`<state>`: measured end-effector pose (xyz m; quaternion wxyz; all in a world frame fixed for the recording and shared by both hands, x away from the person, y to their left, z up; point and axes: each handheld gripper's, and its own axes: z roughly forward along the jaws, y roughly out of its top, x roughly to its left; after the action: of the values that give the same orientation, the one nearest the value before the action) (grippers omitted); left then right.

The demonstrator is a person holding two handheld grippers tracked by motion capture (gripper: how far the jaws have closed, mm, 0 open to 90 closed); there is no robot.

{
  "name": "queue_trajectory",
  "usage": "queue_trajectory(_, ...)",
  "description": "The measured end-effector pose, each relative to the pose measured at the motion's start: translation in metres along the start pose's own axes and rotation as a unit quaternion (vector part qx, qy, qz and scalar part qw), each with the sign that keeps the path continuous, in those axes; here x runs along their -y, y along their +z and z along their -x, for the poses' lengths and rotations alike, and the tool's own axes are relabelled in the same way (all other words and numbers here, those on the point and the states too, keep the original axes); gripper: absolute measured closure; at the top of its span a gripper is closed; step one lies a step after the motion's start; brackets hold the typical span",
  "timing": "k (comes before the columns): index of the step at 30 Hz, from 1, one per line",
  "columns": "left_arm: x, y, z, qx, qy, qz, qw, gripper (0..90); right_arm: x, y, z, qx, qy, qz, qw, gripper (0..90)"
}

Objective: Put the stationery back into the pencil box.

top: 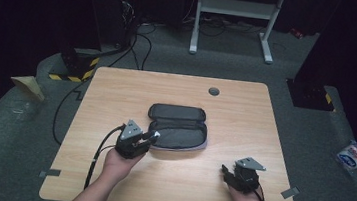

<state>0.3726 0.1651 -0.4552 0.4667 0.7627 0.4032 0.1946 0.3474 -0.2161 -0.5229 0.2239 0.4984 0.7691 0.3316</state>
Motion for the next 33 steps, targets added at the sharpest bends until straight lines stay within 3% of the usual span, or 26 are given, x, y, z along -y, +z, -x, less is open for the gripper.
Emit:
queue_trajectory(6,-0.014,0.015,-0.006,0.000,-0.010,-0.009,0.9999,72.6,0.000,0.000,0.000,0.001,0.000,0.000,1.0000,42.8)
queue_trajectory(15,-0.028,0.028,-0.009,-0.010,0.004,-0.022,0.9997,72.7,0.000,0.000,0.000,0.001,0.000,0.000,1.0000,42.7)
queue_trajectory(27,-0.017,0.053,-0.020,-0.016,-0.021,-0.071,0.9971,72.6,0.000,0.001,0.000,0.002,0.001,0.000,1.0000,42.6)
queue_trajectory(33,-0.010,0.066,-0.018,-0.024,-0.016,-0.098,0.9948,72.6,0.000,0.001,0.000,0.002,0.001,0.001,1.0000,42.6)
